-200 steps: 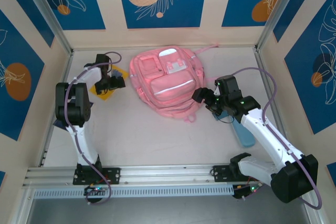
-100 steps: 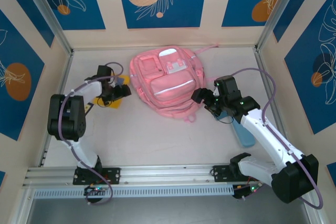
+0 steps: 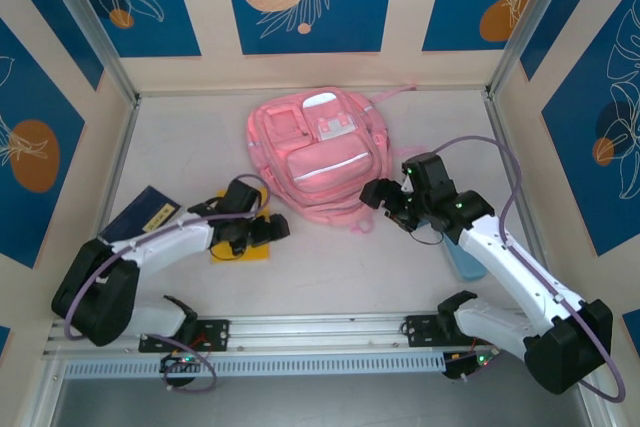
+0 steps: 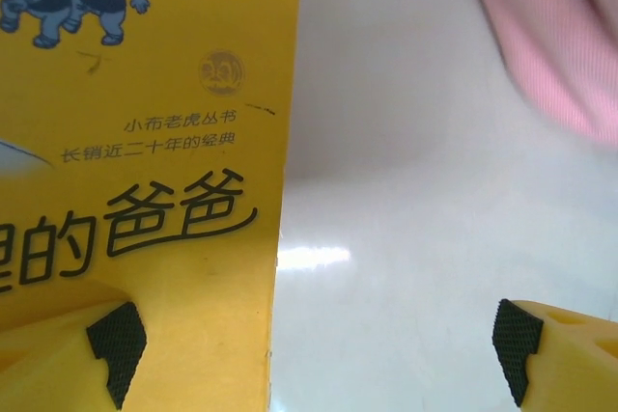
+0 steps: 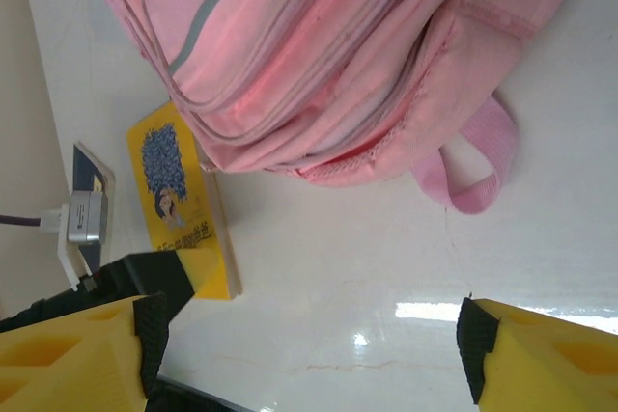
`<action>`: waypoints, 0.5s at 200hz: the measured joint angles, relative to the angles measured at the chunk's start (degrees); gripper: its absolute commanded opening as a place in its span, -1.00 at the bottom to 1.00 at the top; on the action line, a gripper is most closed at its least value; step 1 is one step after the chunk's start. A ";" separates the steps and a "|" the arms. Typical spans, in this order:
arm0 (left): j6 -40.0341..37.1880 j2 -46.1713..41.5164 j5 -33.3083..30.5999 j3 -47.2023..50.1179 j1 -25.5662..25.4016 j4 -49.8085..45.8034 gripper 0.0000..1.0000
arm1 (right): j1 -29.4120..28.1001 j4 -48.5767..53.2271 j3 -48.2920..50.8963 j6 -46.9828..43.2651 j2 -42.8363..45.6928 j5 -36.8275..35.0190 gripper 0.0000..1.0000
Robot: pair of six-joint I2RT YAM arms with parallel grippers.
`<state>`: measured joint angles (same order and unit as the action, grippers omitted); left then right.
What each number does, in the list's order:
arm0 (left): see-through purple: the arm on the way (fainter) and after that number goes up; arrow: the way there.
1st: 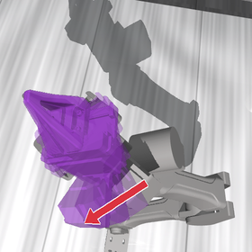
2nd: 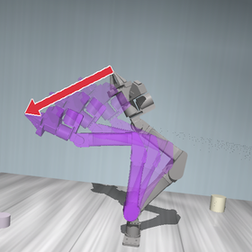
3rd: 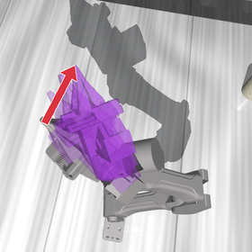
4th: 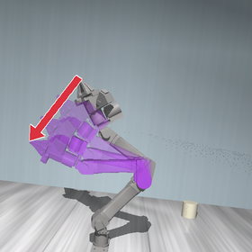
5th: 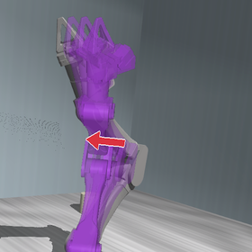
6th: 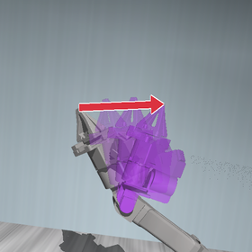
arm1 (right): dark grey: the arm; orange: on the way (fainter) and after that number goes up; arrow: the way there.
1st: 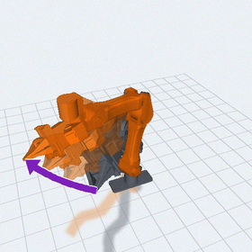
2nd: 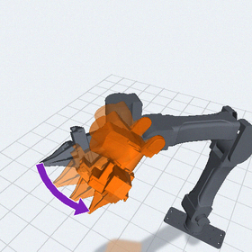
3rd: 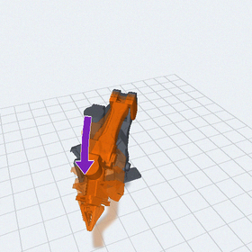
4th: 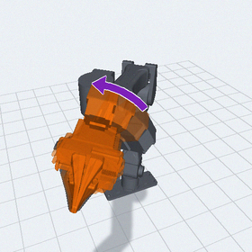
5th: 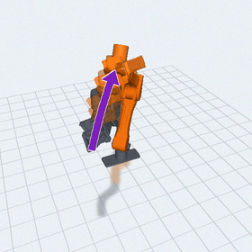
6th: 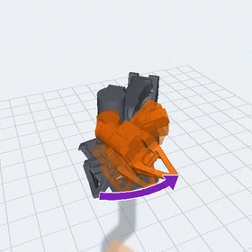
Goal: Pack books, pencil case, and school supplies into a backpack
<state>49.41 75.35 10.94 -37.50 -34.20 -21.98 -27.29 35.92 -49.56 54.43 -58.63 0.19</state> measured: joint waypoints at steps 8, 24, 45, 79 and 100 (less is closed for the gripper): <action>0.87 -0.98 0.09 0.59 -1.27 -0.44 0.91 | -0.90 0.11 0.20 0.11 -0.07 -0.24 0.59; 1.16 -2.60 0.46 0.85 -2.23 -2.80 0.94 | -2.69 0.37 0.20 0.26 -0.63 -0.68 0.58; -1.62 -4.44 0.15 -0.98 -1.03 -9.05 0.95 | -5.92 0.76 -0.33 0.17 -3.43 -1.99 0.57; -8.70 -7.34 0.52 -8.57 8.00 -15.58 1.00 | -13.55 1.90 -7.26 -0.26 -14.29 -5.33 0.53; -12.68 -8.07 1.05 -10.73 15.23 -16.81 1.00 | -19.04 1.90 -14.12 -0.55 -22.62 -6.95 0.47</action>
<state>36.73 67.29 11.99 -48.23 -18.96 -38.79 -46.33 37.82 -63.68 53.89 -81.25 -6.76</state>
